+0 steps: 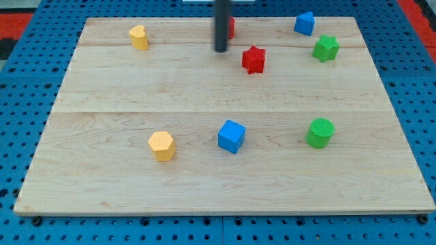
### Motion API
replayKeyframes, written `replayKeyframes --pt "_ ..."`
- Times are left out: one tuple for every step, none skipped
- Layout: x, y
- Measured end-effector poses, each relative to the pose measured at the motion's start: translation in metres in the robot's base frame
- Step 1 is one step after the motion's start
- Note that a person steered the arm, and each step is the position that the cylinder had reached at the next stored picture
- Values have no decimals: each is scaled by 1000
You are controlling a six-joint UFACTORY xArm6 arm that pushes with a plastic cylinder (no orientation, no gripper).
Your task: Move the yellow heart to the left side
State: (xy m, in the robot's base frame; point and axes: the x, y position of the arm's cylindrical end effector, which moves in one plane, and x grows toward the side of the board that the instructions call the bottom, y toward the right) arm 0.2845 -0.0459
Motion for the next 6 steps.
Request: replayKeyframes --pt "-28 -83" --pt "-55 -145" --pt "-30 -103" --pt "-3 -169" --pt "-6 -211" --pt "-27 -196"
